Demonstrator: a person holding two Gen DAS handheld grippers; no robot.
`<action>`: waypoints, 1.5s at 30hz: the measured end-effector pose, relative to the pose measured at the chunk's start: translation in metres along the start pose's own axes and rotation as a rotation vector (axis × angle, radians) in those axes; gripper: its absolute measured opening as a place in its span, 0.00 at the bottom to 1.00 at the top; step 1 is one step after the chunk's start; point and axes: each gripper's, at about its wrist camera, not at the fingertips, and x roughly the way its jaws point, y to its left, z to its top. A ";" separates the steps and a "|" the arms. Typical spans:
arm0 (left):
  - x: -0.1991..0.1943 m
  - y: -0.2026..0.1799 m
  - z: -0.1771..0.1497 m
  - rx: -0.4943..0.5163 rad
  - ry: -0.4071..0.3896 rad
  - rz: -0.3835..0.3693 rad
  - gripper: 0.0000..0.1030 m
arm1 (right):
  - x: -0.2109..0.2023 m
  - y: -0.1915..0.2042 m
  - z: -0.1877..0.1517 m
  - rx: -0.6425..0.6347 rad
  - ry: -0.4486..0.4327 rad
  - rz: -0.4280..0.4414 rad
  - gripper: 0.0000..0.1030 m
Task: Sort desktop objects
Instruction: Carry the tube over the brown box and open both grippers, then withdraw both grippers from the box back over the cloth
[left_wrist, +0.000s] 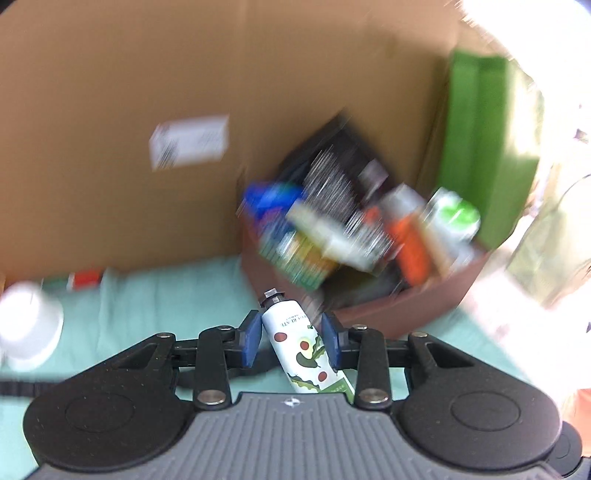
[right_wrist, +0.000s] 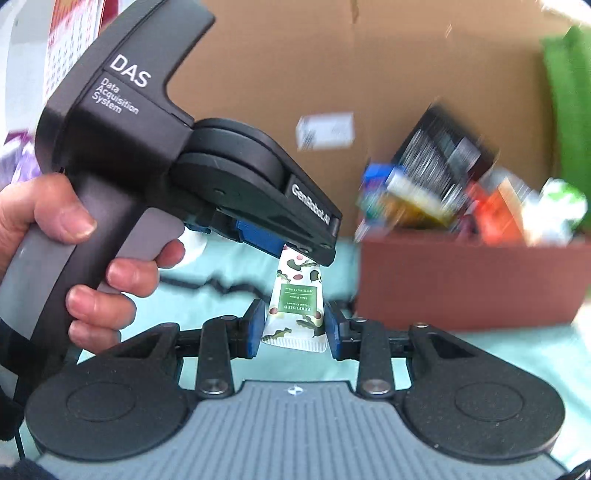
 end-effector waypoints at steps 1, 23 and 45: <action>-0.001 -0.009 0.011 0.014 -0.021 -0.010 0.35 | -0.005 -0.006 0.007 -0.005 -0.028 -0.017 0.33; 0.126 -0.129 0.138 0.104 -0.055 -0.168 0.30 | 0.040 -0.190 0.083 0.083 -0.147 -0.256 0.33; 0.089 -0.123 0.097 0.217 -0.165 -0.129 0.90 | 0.042 -0.192 0.070 0.086 -0.150 -0.303 0.81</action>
